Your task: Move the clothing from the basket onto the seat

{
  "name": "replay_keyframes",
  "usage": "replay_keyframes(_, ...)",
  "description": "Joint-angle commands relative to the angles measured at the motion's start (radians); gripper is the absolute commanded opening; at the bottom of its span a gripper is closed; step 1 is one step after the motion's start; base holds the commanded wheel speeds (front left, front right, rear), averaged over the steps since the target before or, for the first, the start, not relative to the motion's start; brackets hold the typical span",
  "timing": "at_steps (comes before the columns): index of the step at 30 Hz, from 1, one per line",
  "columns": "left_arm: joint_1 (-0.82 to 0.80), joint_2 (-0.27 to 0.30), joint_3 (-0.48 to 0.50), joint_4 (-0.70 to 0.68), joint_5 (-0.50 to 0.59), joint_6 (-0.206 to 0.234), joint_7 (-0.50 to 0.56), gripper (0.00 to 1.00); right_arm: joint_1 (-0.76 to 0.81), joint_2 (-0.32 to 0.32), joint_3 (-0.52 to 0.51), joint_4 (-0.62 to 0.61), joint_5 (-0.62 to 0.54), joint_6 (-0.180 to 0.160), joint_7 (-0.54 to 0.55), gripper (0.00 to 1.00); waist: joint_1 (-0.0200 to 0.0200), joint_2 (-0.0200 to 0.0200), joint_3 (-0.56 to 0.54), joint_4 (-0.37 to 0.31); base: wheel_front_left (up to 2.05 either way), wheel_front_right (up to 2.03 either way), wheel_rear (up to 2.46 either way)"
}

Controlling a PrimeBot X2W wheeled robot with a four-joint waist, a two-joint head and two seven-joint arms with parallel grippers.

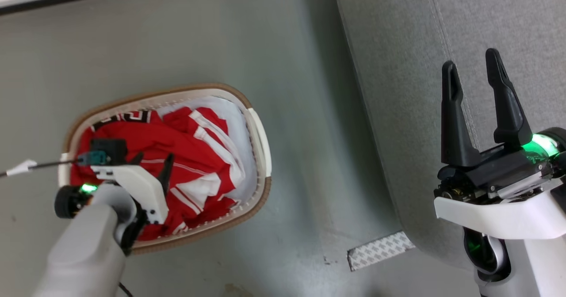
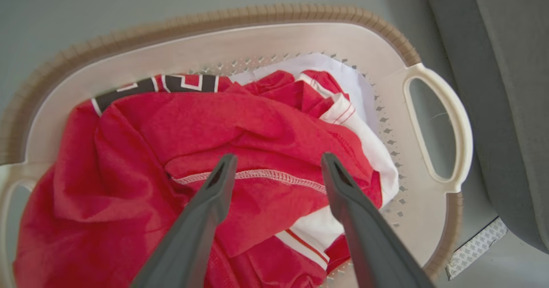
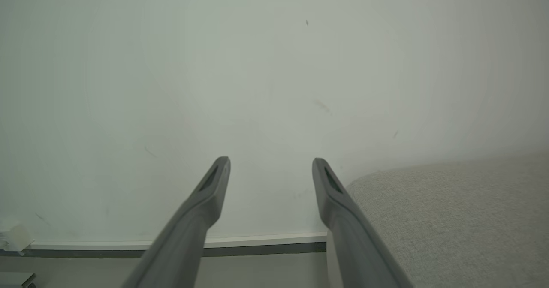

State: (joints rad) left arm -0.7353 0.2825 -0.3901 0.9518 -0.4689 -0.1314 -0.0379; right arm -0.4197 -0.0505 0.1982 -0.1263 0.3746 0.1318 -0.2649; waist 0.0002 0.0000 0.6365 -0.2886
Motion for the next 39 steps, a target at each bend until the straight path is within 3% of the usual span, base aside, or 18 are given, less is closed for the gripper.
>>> replay_keyframes(1, -0.027, 0.02, -0.015, 0.021, -0.026, 0.002, 0.024, 1.0, -0.012, 0.0, -0.001, -0.009, 0.016, -0.002, 0.001, 1.0, -0.0002, 0.0, 0.042, -0.036, 0.0, 0.0, 0.0)
replay_keyframes(12, -0.11, 0.093, -0.126, 0.149, -0.098, 0.002, 0.16, 1.0, -0.027, 0.0, 0.026, -0.041, 0.078, -0.002, 0.001, 1.0, -0.0002, 0.0, 0.128, -0.124, 0.0, 0.0, 0.0)
replay_keyframes(18, -0.129, 0.123, -0.176, 0.206, -0.106, 0.002, 0.176, 1.0, -0.027, 0.0, 0.039, -0.064, 0.096, -0.002, 0.001, 1.0, -0.0002, 0.0, 0.161, -0.156, 0.0, 0.0, 0.0)
replay_keyframes(23, -0.137, 0.116, -0.205, 0.233, -0.121, 0.002, 0.172, 1.0, -0.026, 0.0, 0.039, -0.064, 0.099, -0.002, 0.001, 1.0, -0.0002, 0.0, 0.165, -0.158, 0.0, 0.0, 0.0)
replay_keyframes(24, -0.138, 0.111, -0.211, 0.233, -0.126, 0.002, 0.167, 0.41, -0.027, 0.0, 0.037, -0.06, 0.097, -0.002, 0.001, 1.0, -0.0002, 0.0, 0.163, -0.156, 0.0, 0.0, 0.0)
replay_keyframes(25, -0.138, 0.107, -0.216, 0.229, -0.133, 0.001, 0.16, 0.0, -0.027, 0.0, 0.036, -0.057, 0.094, -0.002, 0.001, 1.0, -0.0002, 0.0, 0.161, -0.153, 0.0, 0.0, 0.0)
replay_keyframes(30, -0.126, 0.088, -0.249, 0.216, -0.159, 0.002, 0.132, 0.0, -0.032, 0.0, 0.034, -0.055, 0.08, -0.002, 0.001, 1.0, -0.0002, 0.0, 0.122, -0.131, 0.0, 0.0, 0.0)
replay_keyframes(39, -0.041, 0.0, -0.302, 0.187, -0.25, 0.002, 0.039, 0.0, 0.0, -0.001, 0.007, -0.012, 0.006, -0.002, 0.001, 1.0, -0.0002, 0.0, -0.096, -0.03, 0.0, 0.0, 0.0)
